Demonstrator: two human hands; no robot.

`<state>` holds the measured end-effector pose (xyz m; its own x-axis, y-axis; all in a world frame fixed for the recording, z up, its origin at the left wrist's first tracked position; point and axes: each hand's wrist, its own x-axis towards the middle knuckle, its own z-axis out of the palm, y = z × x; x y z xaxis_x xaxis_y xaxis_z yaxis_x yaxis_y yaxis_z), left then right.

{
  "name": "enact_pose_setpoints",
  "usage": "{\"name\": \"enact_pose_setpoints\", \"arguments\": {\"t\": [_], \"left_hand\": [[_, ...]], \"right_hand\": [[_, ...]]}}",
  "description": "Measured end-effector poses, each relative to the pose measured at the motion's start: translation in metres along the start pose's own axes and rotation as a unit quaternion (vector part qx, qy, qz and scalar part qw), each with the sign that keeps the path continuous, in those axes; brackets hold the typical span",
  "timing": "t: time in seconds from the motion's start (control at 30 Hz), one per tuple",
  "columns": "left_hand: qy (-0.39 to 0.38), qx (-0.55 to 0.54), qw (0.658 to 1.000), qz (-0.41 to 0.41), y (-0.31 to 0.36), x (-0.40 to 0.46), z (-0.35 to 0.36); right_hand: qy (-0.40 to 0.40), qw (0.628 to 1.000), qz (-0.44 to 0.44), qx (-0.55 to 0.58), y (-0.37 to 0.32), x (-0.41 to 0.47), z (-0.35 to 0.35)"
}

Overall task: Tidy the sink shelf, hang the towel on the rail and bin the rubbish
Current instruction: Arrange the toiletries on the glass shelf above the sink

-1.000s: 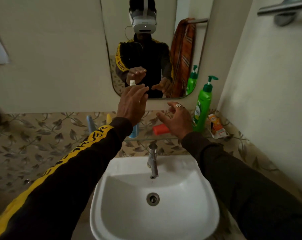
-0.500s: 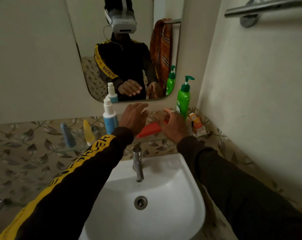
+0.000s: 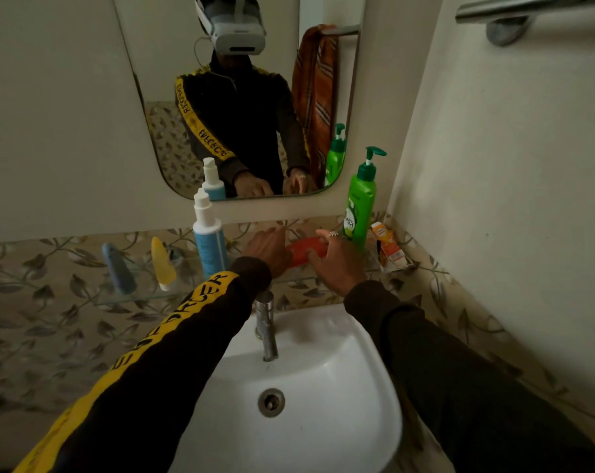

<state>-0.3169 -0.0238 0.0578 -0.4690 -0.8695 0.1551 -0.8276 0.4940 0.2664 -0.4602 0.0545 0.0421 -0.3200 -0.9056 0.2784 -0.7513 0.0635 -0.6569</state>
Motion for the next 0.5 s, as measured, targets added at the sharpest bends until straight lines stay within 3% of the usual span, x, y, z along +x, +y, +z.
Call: {"name": "enact_pose_setpoints", "arguments": {"t": [0.5], "left_hand": [[-0.060, -0.024, 0.998, -0.011, -0.009, 0.014, 0.021]], "right_hand": [[-0.012, 0.999, 0.000, -0.033, 0.004, 0.009, 0.014]]}}
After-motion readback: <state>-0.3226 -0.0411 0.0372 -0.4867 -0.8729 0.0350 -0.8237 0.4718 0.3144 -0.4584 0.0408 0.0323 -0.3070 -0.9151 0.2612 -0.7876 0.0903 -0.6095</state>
